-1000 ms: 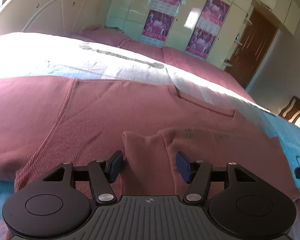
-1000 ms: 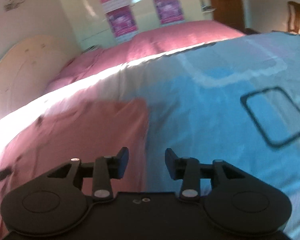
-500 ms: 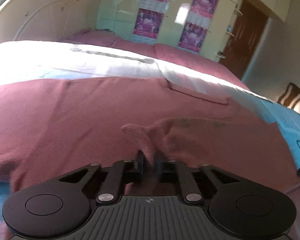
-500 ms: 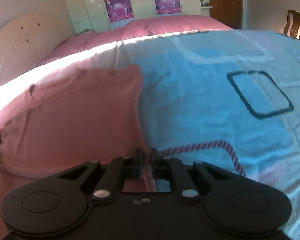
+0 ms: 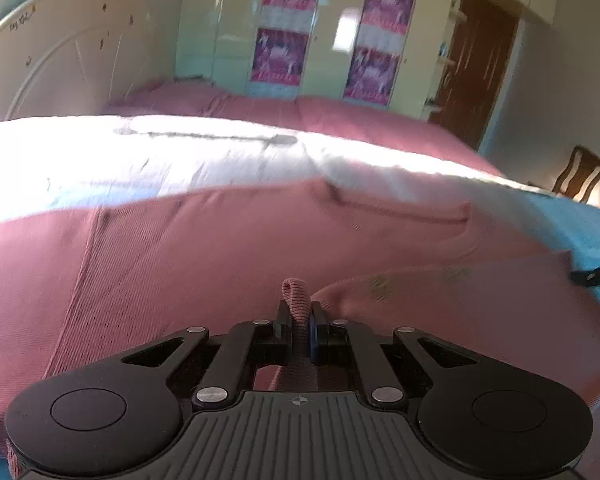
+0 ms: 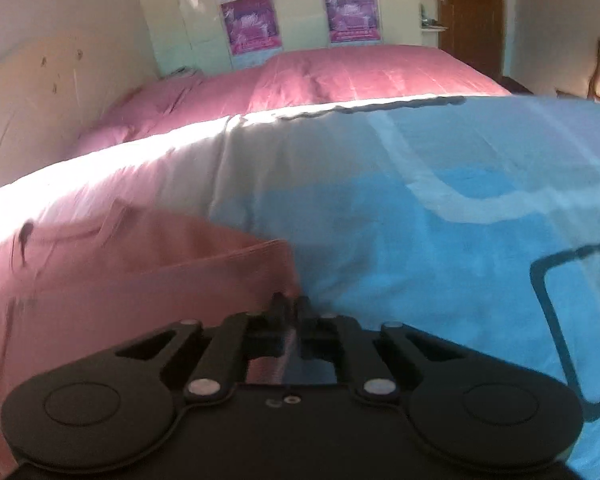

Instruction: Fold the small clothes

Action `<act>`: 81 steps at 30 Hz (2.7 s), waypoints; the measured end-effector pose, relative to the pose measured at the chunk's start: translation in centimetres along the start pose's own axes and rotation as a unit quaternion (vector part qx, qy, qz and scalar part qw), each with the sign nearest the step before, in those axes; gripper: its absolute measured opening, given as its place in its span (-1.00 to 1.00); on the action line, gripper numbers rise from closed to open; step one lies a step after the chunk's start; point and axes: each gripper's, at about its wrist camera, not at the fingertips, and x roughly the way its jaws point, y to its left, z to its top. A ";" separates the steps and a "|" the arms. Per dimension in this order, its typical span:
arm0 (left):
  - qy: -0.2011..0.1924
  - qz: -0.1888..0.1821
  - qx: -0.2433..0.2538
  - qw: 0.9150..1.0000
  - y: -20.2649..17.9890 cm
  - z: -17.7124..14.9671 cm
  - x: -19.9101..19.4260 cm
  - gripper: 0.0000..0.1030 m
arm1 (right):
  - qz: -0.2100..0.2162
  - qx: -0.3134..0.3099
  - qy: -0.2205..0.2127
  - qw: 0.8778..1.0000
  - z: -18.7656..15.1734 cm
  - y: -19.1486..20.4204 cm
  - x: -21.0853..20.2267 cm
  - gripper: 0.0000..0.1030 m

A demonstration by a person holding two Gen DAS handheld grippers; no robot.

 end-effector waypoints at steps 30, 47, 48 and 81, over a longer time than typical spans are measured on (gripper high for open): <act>-0.041 0.059 0.030 0.997 -1.8 -3.1 -7.2 0.16 | -0.020 -0.108 -0.027 0.994 -8.4 4.8 -10.1 -0.47; -0.007 0.023 0.027 0.999 -0.1 0.5 0.3 -0.85 | -0.023 -0.007 -0.026 0.999 -1.5 1.4 -1.0 -0.88; -0.008 0.023 0.026 0.999 0.1 0.7 -0.2 -0.71 | -0.029 0.001 -0.029 0.999 -1.3 1.2 -1.0 -0.64; -0.011 0.208 -0.076 0.975 7.9 -6.6 -15.6 0.63 | -0.007 -0.085 -0.038 0.996 -7.1 5.0 -8.9 -0.16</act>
